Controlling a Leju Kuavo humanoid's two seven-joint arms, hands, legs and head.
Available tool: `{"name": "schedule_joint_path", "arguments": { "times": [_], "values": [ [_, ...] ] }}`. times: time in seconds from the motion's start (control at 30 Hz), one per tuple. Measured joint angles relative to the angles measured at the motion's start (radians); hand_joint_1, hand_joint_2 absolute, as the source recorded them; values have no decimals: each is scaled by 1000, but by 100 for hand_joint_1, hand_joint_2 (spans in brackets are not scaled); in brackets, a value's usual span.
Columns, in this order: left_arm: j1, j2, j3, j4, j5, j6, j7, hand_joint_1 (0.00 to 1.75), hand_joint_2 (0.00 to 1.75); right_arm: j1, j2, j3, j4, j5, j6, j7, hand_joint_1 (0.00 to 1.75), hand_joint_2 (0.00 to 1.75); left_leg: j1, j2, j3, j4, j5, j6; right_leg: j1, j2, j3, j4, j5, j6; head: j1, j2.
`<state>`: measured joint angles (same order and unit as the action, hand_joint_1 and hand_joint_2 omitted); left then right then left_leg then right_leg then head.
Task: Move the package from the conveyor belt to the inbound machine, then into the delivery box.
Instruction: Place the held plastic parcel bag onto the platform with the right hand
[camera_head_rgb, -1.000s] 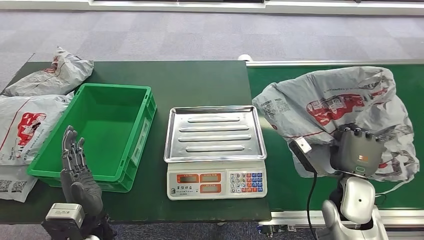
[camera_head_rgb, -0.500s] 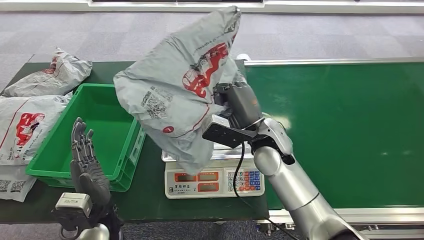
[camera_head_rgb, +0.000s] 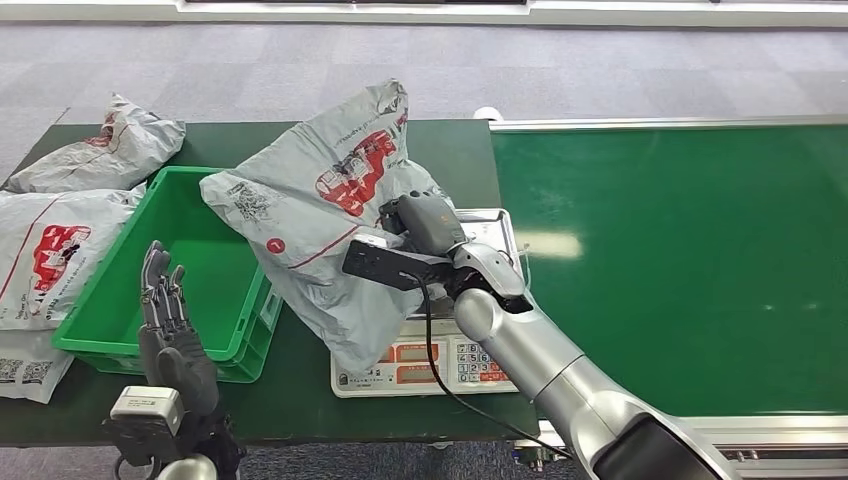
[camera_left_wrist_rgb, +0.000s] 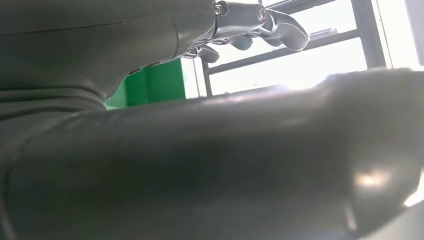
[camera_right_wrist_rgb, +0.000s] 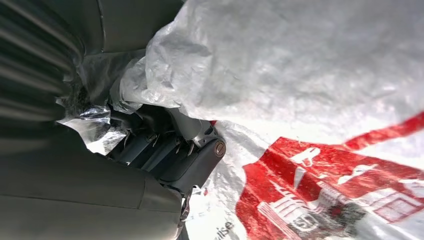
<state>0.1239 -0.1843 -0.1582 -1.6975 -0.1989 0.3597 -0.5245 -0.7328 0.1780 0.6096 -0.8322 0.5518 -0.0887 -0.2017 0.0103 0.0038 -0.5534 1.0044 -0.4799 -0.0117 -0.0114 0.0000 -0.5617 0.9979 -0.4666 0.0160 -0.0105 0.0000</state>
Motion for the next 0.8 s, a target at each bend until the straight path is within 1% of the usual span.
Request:
{"name": "schedule_joint_path", "arguments": {
  "times": [0.07,0.1,0.2,0.33,0.4,0.5,0.57,0.63,0.7,0.8],
  "values": [
    [4,0,0,-6,-2,0,2,0,0,-7,1,10,26,15,-8,16,175,175,0,0,0,0,0,0,0,0,0,0,0,0,0,0],
    [6,0,0,-8,-4,0,3,0,0,-11,1,16,38,37,-20,37,175,175,0,0,0,0,0,0,0,0,0,0,0,0,0,0],
    [15,-1,0,-19,-19,-1,14,0,0,-20,-3,37,67,166,-82,152,175,175,0,0,0,0,0,0,0,0,-1,0,0,0,0,0],
    [30,-5,1,-38,-39,-10,24,0,0,-18,-29,55,80,372,-143,289,175,175,0,0,0,0,0,0,0,0,-1,0,0,0,0,0],
    [34,-7,1,-42,-47,-17,27,0,0,-12,-45,56,74,461,-149,341,175,175,0,0,0,0,0,0,0,0,-1,0,0,0,0,0],
    [41,-10,2,-47,-57,-24,30,0,0,15,-76,54,24,589,-112,402,172,175,0,0,-1,0,0,0,0,0,-1,0,0,0,0,0],
    [45,-12,3,-48,-57,-35,33,0,0,34,-93,49,-11,635,-75,414,85,175,0,0,-1,0,0,0,0,0,-2,0,0,0,0,0],
    [46,-12,3,-47,-55,-48,34,0,0,48,-102,40,-31,649,-41,411,0,175,-1,0,-1,0,0,0,0,0,-2,0,0,0,0,0],
    [45,-13,3,-46,-55,-56,37,0,0,59,-107,31,-37,652,-23,402,0,175,-1,0,-1,0,0,0,0,0,-2,0,0,0,0,0],
    [44,-14,3,-46,-55,-60,41,0,0,73,-112,22,-37,643,-22,384,0,175,-1,0,-1,0,0,0,0,0,-2,0,0,0,0,0]
  ]
}}
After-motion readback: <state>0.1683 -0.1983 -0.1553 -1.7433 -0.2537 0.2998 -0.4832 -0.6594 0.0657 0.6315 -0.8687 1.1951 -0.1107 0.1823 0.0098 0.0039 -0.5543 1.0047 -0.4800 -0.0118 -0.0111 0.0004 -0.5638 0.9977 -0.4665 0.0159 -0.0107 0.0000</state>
